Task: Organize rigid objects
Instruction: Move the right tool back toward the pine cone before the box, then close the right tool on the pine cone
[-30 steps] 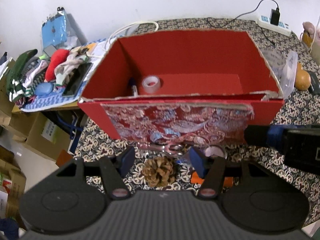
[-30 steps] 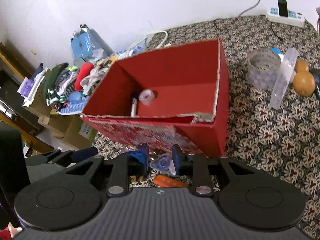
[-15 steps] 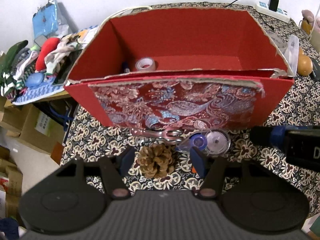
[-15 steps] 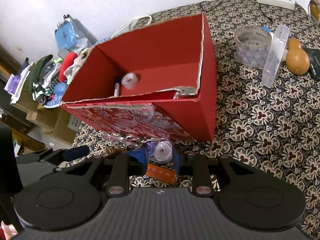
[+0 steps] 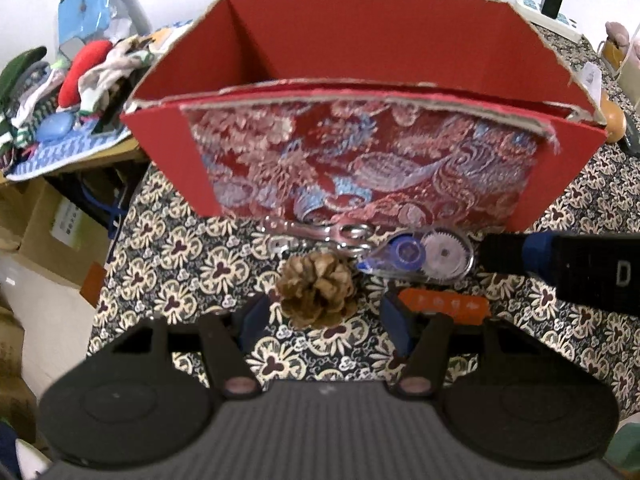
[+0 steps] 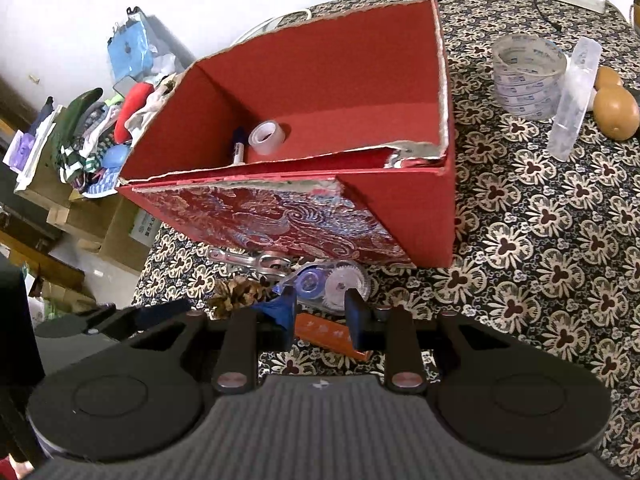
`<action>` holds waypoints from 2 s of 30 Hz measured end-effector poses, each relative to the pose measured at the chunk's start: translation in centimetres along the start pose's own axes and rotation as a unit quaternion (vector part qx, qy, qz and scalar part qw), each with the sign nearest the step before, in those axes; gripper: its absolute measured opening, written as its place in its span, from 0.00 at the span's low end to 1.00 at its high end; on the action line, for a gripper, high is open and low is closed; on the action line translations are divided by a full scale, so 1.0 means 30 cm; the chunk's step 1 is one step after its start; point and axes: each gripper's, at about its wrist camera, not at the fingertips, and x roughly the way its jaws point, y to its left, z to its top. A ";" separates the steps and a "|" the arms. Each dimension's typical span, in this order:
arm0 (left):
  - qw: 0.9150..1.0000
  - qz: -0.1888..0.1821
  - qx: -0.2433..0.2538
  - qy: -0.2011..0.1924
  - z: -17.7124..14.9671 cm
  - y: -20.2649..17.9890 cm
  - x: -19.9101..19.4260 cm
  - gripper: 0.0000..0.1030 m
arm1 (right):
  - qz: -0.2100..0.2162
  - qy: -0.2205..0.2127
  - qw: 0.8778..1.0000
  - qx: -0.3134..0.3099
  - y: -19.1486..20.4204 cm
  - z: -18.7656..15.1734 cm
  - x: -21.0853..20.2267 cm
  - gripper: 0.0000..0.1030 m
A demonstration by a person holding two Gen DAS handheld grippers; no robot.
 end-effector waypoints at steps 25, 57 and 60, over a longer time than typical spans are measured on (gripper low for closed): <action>0.994 -0.105 -0.033 -0.026 -0.231 0.184 0.024 0.60 | 0.017 0.064 0.998 0.022 -0.020 -0.094 0.113 0.09; 0.978 -0.202 0.014 -0.055 -0.039 0.253 0.188 0.48 | 0.104 0.062 0.989 0.084 0.077 -0.008 0.255 0.15; 0.977 -0.207 0.016 -0.054 -0.032 0.260 0.185 0.47 | 0.106 0.060 0.988 0.090 0.074 -0.004 0.260 0.15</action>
